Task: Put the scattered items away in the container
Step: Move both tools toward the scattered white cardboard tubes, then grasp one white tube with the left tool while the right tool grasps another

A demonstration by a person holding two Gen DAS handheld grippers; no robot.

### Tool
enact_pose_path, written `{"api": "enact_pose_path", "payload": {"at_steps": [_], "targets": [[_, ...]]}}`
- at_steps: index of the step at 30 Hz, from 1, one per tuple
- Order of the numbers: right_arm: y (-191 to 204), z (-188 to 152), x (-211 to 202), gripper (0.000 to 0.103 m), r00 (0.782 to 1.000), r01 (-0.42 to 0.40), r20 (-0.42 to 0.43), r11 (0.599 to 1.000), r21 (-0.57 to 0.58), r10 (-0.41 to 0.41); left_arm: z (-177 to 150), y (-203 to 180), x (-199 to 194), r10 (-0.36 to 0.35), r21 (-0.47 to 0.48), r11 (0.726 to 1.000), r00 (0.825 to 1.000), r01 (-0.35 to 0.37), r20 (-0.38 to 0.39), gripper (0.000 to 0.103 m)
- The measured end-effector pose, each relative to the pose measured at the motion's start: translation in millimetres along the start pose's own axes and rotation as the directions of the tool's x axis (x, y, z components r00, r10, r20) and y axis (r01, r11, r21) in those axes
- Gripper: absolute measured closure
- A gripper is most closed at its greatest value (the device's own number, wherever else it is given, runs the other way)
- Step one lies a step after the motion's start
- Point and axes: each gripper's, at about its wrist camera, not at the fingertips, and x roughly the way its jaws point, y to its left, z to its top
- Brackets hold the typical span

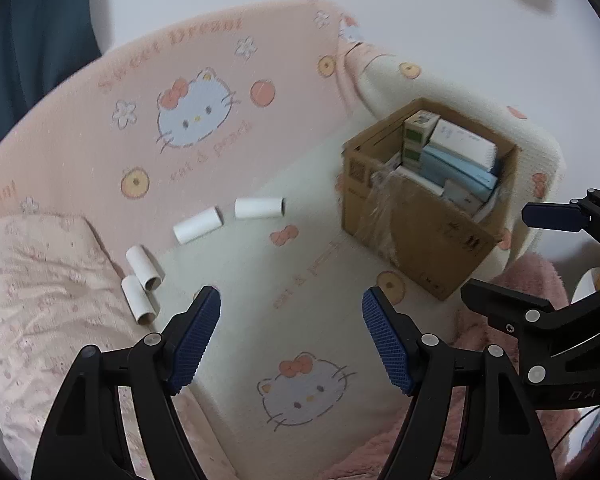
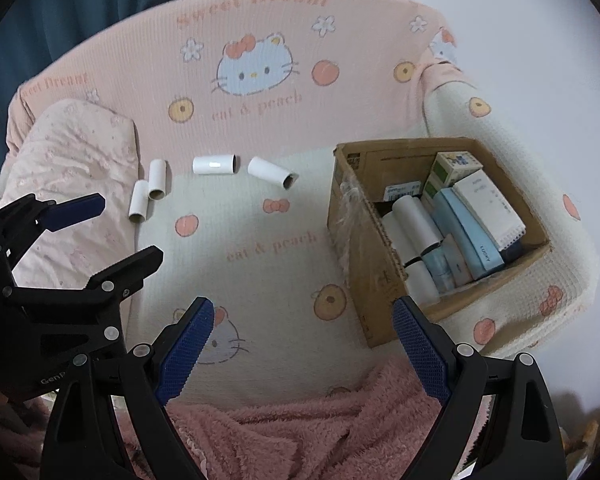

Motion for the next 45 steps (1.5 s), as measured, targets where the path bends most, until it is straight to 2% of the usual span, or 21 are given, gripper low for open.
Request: {"api": "enact_pose_path", "payload": {"at_steps": [7, 11, 18, 21, 26, 28, 30, 32, 36, 40, 42, 44, 45], "targets": [[27, 15, 47, 0.013, 0.999, -0.028, -0.026, 0.998, -0.064, 0.026, -16, 40, 34, 0.030, -0.062, 0.997, 0.997, -0.035, -0.075, 0.026], [45, 22, 64, 0.013, 0.997, -0.074, -0.027, 0.991, -0.112, 0.071, -25, 67, 45, 0.039, -0.121, 0.991, 0.994, -0.051, -0.098, 0.026], [68, 43, 92, 0.013, 0.996, -0.079, 0.030, 0.983, -0.164, 0.085, -37, 100, 68, 0.074, -0.192, 0.977, 0.991, -0.094, -0.109, 0.026], [72, 53, 105, 0.013, 0.988, -0.132, 0.057, 0.980, -0.149, 0.142, -41, 116, 78, 0.044, -0.239, 0.969, 0.995, -0.064, -0.087, 0.026], [79, 66, 129, 0.013, 0.958, -0.222, 0.146, 0.962, -0.157, 0.245, -39, 144, 92, 0.001, -0.354, 0.935, 1.000, -0.011, -0.027, 0.026], [79, 69, 142, 0.013, 0.957, -0.215, 0.166, 0.964, -0.156, 0.240, -36, 153, 102, -0.016, -0.381, 0.925, 1.000, 0.010, -0.013, 0.026], [80, 71, 160, 0.013, 0.965, -0.171, 0.171, 0.970, -0.171, 0.200, -32, 159, 114, -0.016, -0.388, 0.921, 1.000, 0.012, -0.007, 0.026], [78, 72, 180, 0.013, 0.974, -0.112, 0.173, 0.974, -0.198, 0.147, -26, 164, 130, -0.001, -0.362, 0.932, 1.000, -0.003, -0.009, 0.026], [67, 75, 215, 0.013, 0.983, -0.033, 0.169, 0.975, -0.222, 0.071, -12, 167, 165, 0.113, -0.224, 0.966, 0.991, -0.125, -0.065, 0.026], [61, 85, 241, 0.013, 0.989, -0.046, 0.125, 0.965, -0.258, 0.080, 6, 177, 196, 0.075, -0.134, 0.987, 0.994, -0.085, -0.080, 0.026], [59, 92, 254, 0.013, 0.992, -0.045, 0.105, 0.963, -0.267, 0.075, 14, 181, 214, 0.086, -0.070, 0.993, 0.991, -0.094, -0.100, 0.026], [59, 100, 271, 0.013, 0.995, -0.034, 0.081, 0.963, -0.269, 0.058, 20, 179, 237, 0.163, 0.065, 0.986, 0.976, -0.155, -0.144, 0.026], [60, 103, 279, 0.013, 0.996, -0.032, 0.067, 0.961, -0.276, 0.052, 22, 175, 246, 0.207, 0.145, 0.972, 0.966, -0.186, -0.154, 0.026]]}}
